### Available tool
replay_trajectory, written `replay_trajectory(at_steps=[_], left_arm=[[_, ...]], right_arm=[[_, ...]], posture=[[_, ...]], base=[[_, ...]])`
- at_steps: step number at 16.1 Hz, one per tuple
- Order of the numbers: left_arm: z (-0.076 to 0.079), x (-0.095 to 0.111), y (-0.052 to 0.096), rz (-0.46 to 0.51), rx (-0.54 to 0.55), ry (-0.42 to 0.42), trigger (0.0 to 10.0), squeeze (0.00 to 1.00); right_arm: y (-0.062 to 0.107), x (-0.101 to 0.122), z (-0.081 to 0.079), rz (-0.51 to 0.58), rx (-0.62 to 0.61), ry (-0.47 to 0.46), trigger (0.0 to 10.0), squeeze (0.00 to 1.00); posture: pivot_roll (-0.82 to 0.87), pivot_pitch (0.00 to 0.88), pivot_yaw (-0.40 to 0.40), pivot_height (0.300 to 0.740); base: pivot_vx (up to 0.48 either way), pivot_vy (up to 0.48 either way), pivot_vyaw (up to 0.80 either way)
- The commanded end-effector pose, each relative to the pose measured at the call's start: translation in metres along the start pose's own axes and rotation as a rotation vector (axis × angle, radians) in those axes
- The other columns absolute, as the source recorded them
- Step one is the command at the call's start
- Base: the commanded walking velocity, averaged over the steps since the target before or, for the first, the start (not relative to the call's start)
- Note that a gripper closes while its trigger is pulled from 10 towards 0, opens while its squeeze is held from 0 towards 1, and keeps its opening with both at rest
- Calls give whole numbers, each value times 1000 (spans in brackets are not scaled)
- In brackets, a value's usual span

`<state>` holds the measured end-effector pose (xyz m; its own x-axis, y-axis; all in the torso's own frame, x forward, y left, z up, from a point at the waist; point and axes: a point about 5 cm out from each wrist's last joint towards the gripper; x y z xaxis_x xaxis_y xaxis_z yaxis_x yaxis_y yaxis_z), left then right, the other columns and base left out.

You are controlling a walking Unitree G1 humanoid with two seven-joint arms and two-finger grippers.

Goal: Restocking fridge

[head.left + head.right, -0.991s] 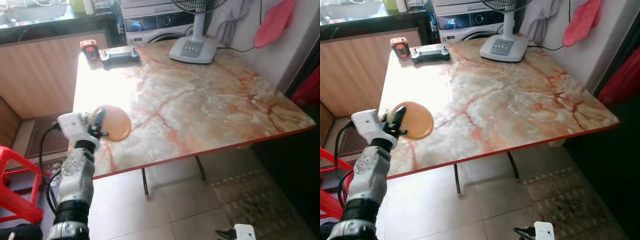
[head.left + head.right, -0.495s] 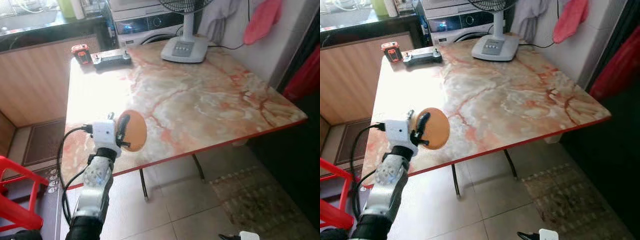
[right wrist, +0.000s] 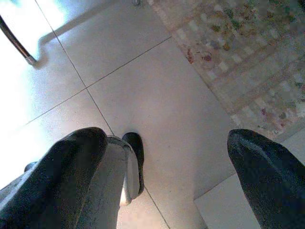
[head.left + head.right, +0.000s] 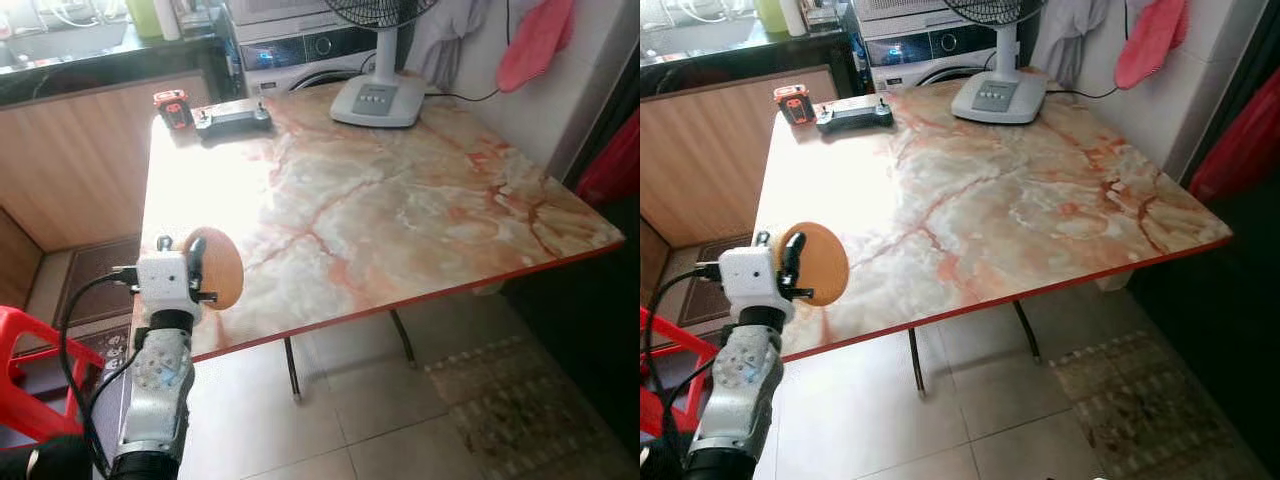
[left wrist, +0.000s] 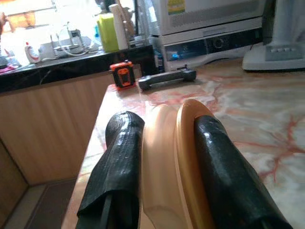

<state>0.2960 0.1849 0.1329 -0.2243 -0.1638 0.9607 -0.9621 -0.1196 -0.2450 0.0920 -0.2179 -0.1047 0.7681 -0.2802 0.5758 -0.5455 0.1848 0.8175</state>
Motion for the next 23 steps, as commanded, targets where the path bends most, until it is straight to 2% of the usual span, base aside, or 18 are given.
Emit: replay_trajectory(at_steps=[1, 4, 7, 8, 12, 19, 23], left_arm=[[2, 2, -3, 1, -10, -22, 10000, 0], [9, 5, -7, 11, -12, 14, 10000, 0], [9, 8, -13, 26, -32, 3, 10000, 0], [8, 8, -14, 25, -22, 6, 10000, 0], [12, 5, -10, 16, -5, 33, 10000, 0], [13, 6, -9, 16, 4, 42, 10000, 0], [15, 9, -13, 21, -2, 53, 10000, 0]], right_arm=[[5, -17, -1, -58, 11, 3, 10000, 0], [10, -28, 2, -89, 10, -83, 10000, 0], [11, -28, 0, -73, 56, -15, 10000, 0], [13, -31, 2, -65, 7, -107, 10000, 0], [18, -42, 7, -69, -115, -300, 10000, 0], [22, -49, 8, -92, -119, -281, 10000, 0], [22, -49, 7, -92, -107, -261, 10000, 0]], posture=[[-66, 0, 68, 740], [-61, 0, 71, 740], [-76, 0, 82, 740], [-81, 0, 84, 740], [-73, 0, 77, 740], [-65, 0, 80, 740], [-66, 0, 82, 740]], base=[[0, 300, 0], [0, 324, 0], [0, 337, 0], [0, 334, 0], [0, 80, -600], [0, 0, -800], [0, 103, -800]])
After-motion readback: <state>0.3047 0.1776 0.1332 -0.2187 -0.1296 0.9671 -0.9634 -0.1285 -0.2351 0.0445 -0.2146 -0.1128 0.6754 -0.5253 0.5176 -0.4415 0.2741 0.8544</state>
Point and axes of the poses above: a point about 5 cm out from each wrist's last joint towards the gripper, its own y axis pointing back from the gripper into the wrist, its own x axis along the axis of the wrist's last joint, z = x × y, and after that the axes turned 2 degrees about -y, right-handed
